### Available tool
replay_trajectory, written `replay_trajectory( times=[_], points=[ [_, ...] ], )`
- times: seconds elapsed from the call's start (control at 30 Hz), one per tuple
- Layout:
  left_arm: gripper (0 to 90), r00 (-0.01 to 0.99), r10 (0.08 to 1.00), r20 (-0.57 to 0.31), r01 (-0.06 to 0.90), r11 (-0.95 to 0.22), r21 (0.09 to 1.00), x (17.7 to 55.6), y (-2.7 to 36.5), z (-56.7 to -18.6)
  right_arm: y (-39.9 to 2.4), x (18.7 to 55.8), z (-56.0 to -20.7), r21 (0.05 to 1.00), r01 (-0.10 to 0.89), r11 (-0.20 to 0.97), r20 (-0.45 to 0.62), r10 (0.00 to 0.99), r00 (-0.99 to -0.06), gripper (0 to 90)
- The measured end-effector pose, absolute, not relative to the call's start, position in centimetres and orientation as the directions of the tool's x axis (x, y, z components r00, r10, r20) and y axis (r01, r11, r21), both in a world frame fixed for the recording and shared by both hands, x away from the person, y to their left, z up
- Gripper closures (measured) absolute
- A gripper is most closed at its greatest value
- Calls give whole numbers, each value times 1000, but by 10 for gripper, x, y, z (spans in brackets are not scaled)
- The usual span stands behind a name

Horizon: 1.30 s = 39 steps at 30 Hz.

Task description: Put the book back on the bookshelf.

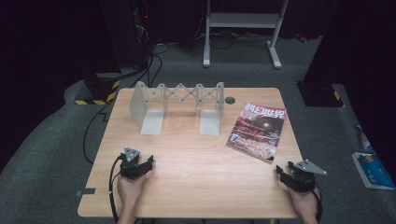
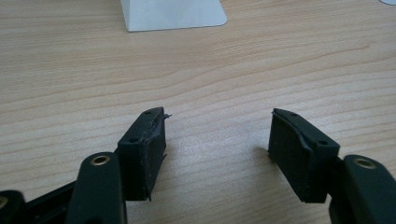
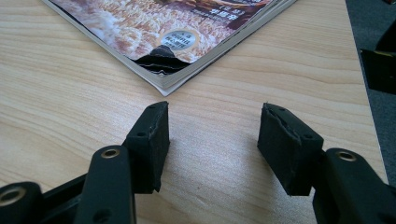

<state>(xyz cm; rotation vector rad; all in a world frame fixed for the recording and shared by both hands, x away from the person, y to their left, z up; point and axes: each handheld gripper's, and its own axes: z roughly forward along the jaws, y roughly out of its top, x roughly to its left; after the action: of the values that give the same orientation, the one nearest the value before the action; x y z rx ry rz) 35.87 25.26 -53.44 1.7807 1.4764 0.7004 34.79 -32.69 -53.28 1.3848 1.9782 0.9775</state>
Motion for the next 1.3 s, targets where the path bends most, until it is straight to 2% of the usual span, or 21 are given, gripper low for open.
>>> replay_trajectory(
  times=[0.47,0.63,0.67,0.93,1.3],
  points=[
    [360,208,977,-43,592,-91,801,360,254,-535,-326,349,-531,793,573,207,-12,945,-325,417],
    [360,208,977,-47,592,-87,801,360,254,-535,-322,348,-530,787,572,233,-48,946,-320,422],
    [358,208,977,-49,593,-86,800,360,255,-534,-325,350,-529,779,590,212,-17,948,-319,421],
    [358,208,977,-43,593,-91,800,360,254,-535,-326,348,-526,771,606,198,-1,951,-310,482],
    [355,211,977,-40,592,-95,801,360,253,-535,-326,356,-517,796,594,116,73,956,-284,497]
  ],
)
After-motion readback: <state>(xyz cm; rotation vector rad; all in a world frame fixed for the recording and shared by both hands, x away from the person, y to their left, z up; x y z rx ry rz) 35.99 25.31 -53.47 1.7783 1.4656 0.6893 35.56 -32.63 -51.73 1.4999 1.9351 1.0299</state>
